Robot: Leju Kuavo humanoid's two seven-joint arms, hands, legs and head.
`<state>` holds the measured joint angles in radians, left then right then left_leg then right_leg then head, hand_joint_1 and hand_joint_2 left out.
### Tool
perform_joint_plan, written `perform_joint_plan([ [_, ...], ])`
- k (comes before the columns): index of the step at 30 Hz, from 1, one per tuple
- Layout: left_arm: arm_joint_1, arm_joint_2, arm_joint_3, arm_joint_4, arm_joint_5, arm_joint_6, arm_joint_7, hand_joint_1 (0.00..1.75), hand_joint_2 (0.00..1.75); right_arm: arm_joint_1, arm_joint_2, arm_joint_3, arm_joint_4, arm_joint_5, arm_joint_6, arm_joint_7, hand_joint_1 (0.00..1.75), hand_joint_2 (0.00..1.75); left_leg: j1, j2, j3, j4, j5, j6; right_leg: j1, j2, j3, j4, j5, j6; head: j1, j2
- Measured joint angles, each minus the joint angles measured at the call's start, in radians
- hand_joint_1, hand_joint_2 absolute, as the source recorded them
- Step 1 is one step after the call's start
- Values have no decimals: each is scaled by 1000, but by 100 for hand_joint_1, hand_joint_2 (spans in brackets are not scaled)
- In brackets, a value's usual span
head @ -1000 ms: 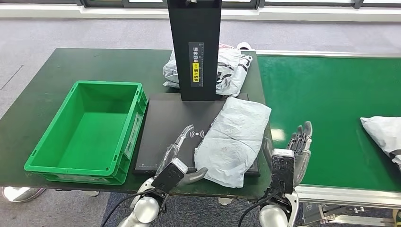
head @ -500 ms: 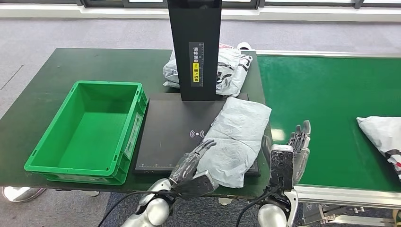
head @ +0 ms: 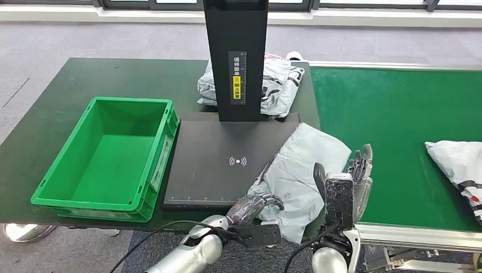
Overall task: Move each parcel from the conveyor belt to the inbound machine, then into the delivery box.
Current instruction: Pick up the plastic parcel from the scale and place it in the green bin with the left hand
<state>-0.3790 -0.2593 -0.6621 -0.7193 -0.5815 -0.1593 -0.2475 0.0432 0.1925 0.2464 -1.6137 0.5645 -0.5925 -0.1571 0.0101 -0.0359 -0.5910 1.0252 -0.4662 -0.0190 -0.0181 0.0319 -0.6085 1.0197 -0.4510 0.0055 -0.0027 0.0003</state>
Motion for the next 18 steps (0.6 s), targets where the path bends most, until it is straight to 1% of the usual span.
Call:
perform_joint_plan([
  [3,-26,-4,-18,33,15,-1,-2,175,175,2,0,-1,-2,-2,1,0,0,175,0,0,2,0,0,0,0,0,3,0,0,1,0,0],
  [7,-49,-9,-37,62,29,0,-2,175,175,3,0,-4,-2,-6,2,1,0,175,0,0,6,0,-1,1,0,0,6,0,-1,1,0,0],
  [18,-72,-16,-54,88,46,2,-2,175,175,4,5,-12,-2,-7,7,12,0,175,0,0,7,0,-1,1,0,0,8,0,-1,1,0,0],
])
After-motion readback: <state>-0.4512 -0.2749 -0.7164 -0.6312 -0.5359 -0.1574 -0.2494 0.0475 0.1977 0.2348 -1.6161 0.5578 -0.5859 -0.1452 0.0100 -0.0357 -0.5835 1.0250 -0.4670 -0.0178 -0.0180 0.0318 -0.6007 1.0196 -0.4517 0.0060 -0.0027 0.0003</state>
